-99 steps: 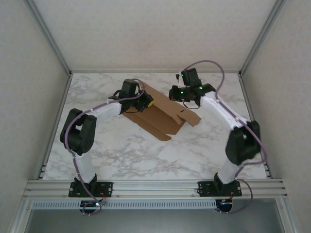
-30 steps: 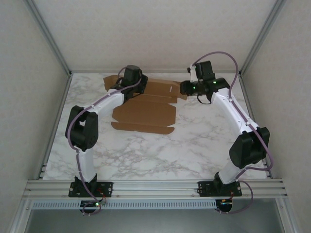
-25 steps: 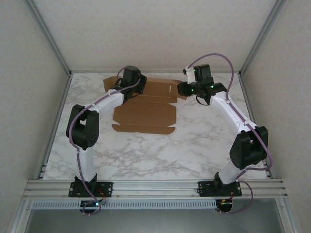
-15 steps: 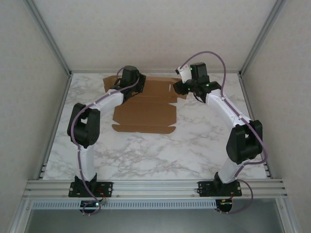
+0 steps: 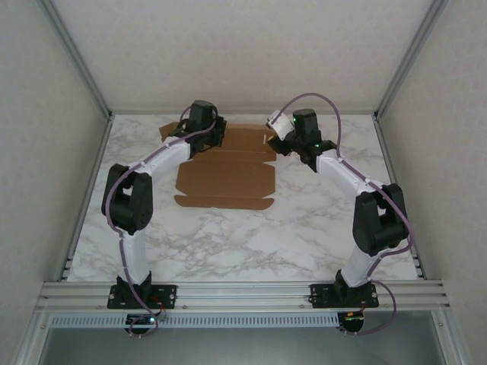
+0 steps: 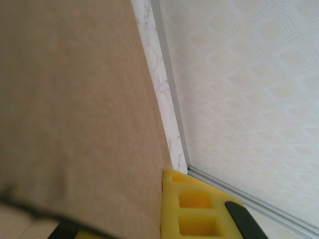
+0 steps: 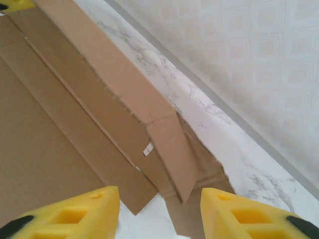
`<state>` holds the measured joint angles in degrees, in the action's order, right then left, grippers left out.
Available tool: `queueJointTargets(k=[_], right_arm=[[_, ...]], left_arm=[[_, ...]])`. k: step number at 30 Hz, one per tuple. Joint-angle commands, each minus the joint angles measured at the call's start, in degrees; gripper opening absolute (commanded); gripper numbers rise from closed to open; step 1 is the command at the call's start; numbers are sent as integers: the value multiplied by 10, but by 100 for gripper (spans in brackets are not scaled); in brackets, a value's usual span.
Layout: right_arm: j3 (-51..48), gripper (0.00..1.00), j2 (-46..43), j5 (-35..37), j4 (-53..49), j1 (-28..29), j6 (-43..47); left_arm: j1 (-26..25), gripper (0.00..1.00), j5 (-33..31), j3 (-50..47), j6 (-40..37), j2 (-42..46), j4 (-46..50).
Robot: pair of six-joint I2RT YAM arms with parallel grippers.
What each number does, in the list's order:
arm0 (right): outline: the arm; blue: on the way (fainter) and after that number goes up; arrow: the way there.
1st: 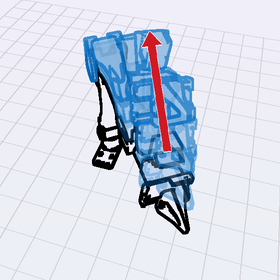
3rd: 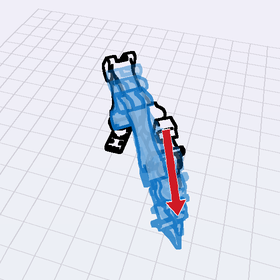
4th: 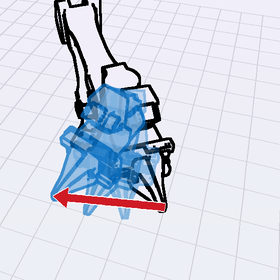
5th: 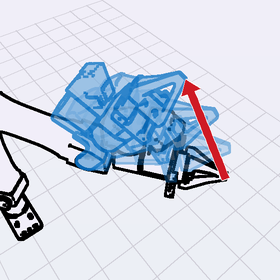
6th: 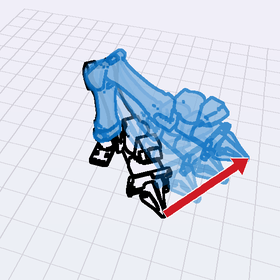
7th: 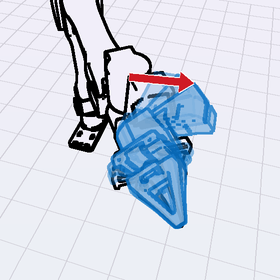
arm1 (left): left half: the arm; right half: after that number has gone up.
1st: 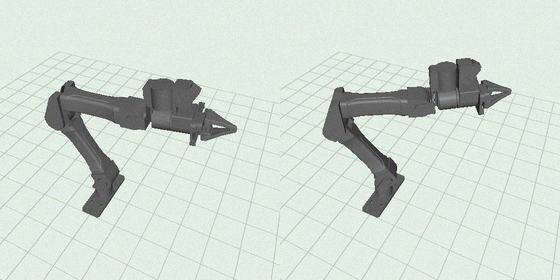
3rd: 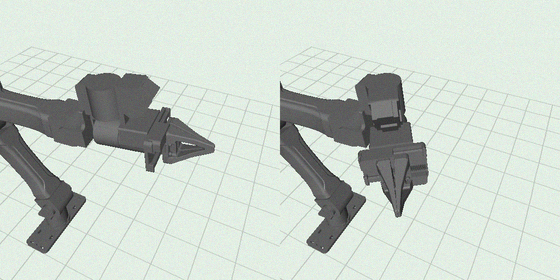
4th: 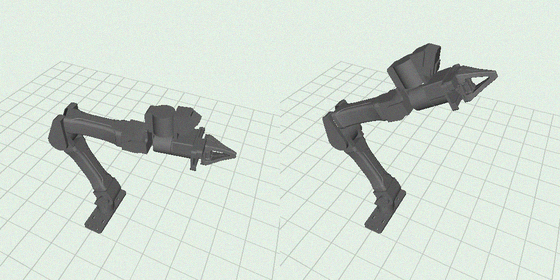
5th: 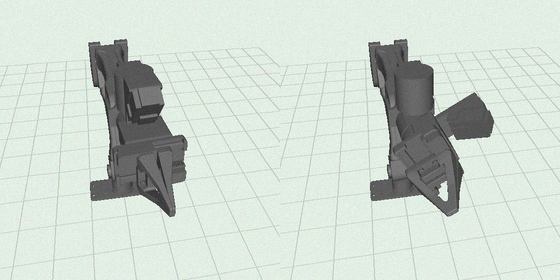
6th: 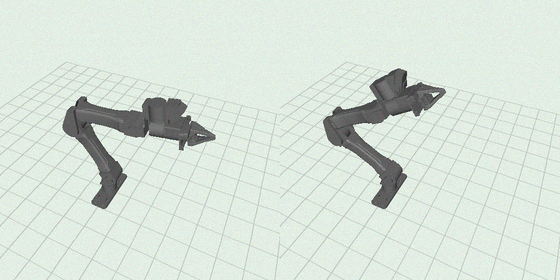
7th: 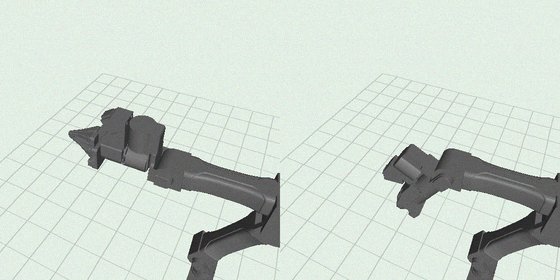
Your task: Fold the paper box
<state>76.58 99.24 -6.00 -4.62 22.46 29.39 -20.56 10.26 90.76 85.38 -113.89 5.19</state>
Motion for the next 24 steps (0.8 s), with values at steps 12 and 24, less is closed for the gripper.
queueJointTargets(k=[12,24], right_arm=[[87,24,88,101,-14,33,-21],[120,13,119,104,-28,52,-243]], left_arm=[[9,0,12,-38,8,2,27],[9,0,16,-22,14,-7,22]])
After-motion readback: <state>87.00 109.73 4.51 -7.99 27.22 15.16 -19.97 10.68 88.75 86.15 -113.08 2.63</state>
